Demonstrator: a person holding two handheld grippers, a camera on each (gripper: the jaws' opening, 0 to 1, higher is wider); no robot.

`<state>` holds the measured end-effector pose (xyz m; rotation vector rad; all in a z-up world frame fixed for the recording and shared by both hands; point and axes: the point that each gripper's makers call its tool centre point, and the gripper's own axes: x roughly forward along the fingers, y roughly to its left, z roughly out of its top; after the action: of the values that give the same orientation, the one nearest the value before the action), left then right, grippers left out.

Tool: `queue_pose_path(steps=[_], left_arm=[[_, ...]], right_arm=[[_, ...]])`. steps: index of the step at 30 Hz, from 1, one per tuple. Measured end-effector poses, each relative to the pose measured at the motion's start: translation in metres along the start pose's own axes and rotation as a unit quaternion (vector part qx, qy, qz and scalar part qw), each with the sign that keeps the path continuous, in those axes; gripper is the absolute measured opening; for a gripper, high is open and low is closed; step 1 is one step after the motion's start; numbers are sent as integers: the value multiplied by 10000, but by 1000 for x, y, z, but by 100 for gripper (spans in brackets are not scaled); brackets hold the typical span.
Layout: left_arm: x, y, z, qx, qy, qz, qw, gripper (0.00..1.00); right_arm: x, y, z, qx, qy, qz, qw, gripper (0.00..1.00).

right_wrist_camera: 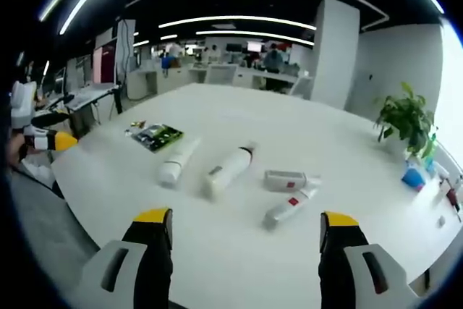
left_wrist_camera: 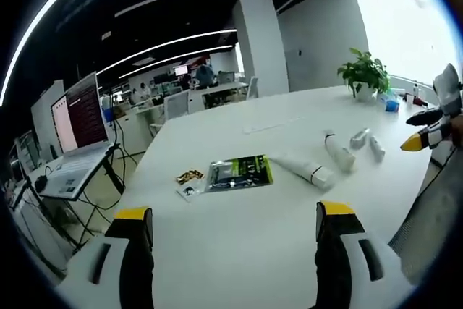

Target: Arrange the skincare products in the storage area until every visible bottle or jar stands upright without overlapping.

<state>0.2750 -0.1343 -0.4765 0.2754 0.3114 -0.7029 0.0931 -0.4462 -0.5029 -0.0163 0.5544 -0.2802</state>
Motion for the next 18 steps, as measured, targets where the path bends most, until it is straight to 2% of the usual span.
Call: queue_pose_path(steps=[5,10,16,18], left_arm=[[-1,-1,-1,-101,-2,-45,9999,86],[-3,-4,4,-161,-138,-127,9997,84],[-5,-12,6,-170,-189,-334,9991,81],[-5,-9,7,-126,-220,-283,9993,79]], right_arm=[[1,-8,-1,360,-34,-41,9993,91],[0,-18,-9,392,136,-347,9985,89],[4,-19,-9,-139,187,-557,9982,88],[1,-19,-6,-189,141,-577,9981,89]])
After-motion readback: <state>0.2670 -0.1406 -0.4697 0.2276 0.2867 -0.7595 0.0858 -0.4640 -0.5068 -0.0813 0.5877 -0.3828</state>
